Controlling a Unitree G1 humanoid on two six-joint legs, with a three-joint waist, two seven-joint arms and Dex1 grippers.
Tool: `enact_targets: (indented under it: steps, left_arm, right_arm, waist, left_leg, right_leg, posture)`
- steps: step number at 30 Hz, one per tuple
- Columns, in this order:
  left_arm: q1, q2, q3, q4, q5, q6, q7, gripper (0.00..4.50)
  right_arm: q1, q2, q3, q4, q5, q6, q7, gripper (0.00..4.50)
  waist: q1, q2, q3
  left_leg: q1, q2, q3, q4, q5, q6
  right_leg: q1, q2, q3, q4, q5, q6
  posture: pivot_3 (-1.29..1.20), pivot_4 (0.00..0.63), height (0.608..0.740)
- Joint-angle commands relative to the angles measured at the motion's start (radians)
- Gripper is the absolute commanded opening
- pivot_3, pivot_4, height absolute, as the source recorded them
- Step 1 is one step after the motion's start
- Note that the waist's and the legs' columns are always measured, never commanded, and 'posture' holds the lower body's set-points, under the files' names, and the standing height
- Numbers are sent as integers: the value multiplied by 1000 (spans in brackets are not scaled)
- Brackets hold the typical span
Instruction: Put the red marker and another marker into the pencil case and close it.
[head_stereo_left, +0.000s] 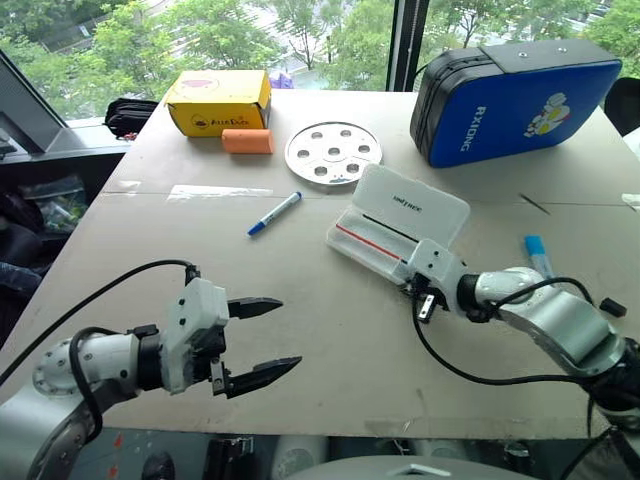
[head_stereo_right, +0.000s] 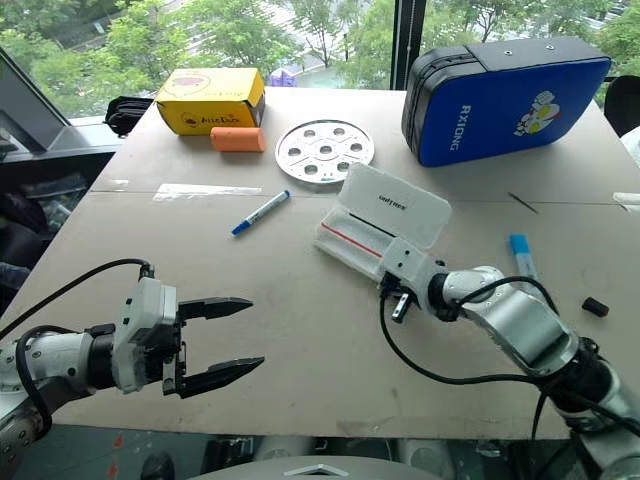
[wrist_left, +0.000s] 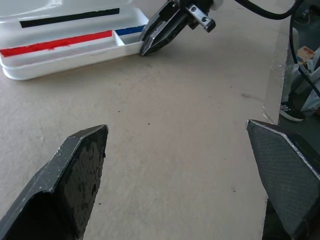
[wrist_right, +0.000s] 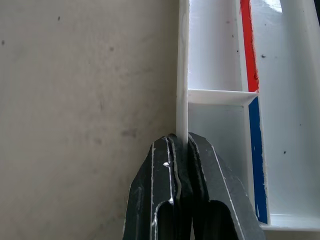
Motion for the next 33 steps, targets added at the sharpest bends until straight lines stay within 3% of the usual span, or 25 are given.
enact_targets:
  steps: [1, 4, 8, 18, 27, 30, 33]
  left_arm:
    - [16, -6, 29, -38, -17, -6, 9, 4500]
    - [36, -13, 35, -43, -12, -14, 15, 4500]
    - [64, -21, 49, -55, -11, -19, 22, 4500]
    - [95, -28, 78, -63, -8, -26, 30, 4500]
    - [28, -17, 49, -84, -28, 7, 93, 4500]
    - [-9, -8, 36, -90, -46, 32, 117, 4500]
    - [-59, -19, 26, -75, -76, 64, 161, 4500]
  right_arm:
    - [16, -136, -5, 90, -86, -344, 261, 61]
    - [5, -217, -35, 252, -113, -572, 462, 61]
    - [-27, -206, -55, 386, -128, -723, 604, 61]
    - [-95, -99, -89, 585, -208, -922, 695, 61]
    - [-104, -81, -115, 644, -195, -956, 789, 61]
    - [-111, -79, -130, 659, -173, -977, 831, 873]
    - [-88, -88, -181, 625, -122, -1001, 846, 2246]
  waist:
    - [-2, 1, 1]
    - [-4, 1, 1]
    - [-5, 1, 1]
    - [-5, 1, 2]
    - [-1, 1, 2]
    - [0, 1, 2]
    - [-1, 2, 3]
  left_leg:
    - [0, 0, 1, 0, 0, 0]
    - [0, 0, 1, 0, 0, 0]
    - [1, 2, 1, 0, 0, 0]
    - [1, 2, 2, 0, 0, 0]
    - [1, 2, 2, 0, 0, 0]
    - [1, 2, 2, 0, 0, 0]
    - [1, 2, 2, 0, 0, 0]
  right_leg:
    - [0, 0, 0, 0, 0, 0]
    - [0, 1, 0, 0, 0, 0]
    - [0, 2, 1, 0, 0, 0]
    - [0, 1, 1, 0, 0, -1]
    - [0, 1, 2, 0, 0, -1]
    - [0, 0, 1, 0, 0, -1]
    - [0, 0, 1, 0, 0, 0]
  posture:
    - [0, 150, 740]
    - [0, 150, 740]
    - [0, 150, 740]
    - [0, 150, 740]
    - [0, 150, 740]
    - [0, 150, 740]
    - [0, 150, 740]
